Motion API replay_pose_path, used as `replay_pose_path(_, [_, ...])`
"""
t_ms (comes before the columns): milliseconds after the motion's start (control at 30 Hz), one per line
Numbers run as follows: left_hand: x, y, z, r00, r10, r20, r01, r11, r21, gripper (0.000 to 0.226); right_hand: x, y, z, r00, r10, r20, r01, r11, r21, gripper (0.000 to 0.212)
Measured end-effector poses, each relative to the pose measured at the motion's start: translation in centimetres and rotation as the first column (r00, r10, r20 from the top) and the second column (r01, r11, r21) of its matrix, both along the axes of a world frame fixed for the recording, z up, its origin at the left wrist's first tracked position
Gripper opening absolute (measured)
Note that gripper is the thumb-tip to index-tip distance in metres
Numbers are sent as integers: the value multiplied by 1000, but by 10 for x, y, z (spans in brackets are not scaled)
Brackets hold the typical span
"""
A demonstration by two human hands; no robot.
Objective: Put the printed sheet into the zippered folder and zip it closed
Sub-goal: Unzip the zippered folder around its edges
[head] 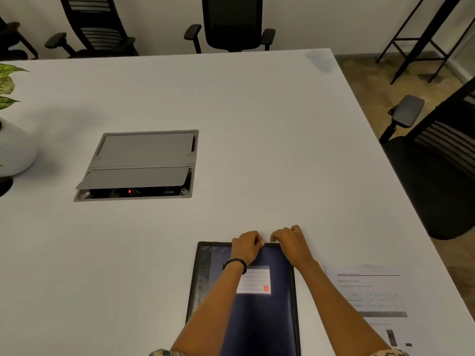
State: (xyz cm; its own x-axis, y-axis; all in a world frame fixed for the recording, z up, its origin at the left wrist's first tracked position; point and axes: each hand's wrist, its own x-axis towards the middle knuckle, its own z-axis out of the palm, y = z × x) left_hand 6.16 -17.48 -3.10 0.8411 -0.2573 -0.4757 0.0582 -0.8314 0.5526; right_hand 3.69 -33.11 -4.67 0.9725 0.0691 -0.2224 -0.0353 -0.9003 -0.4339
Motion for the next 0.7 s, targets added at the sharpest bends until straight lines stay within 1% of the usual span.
replay_pose_path(200, [2, 0, -1, 1000, 1, 12, -1, 1000, 13, 20, -14, -20, 1, 998, -65, 10, 65, 997, -41, 26])
replay_pose_path(367, [-1, 0, -1, 1000, 7, 14, -8, 1000, 18, 20, -39, -31, -2, 983, -180, 35, 180, 984, -6, 36])
replay_pose_path(600, [-5, -6, 2, 1000, 6, 13, -7, 999, 32, 20, -62, -23, -3, 948, -318, 29, 318, 948, 15, 28])
replay_pose_path(700, [-6, -8, 3, 1000, 10, 14, -10, 1000, 21, 20, -63, -24, -2, 942, -336, 20, 336, 942, 19, 28])
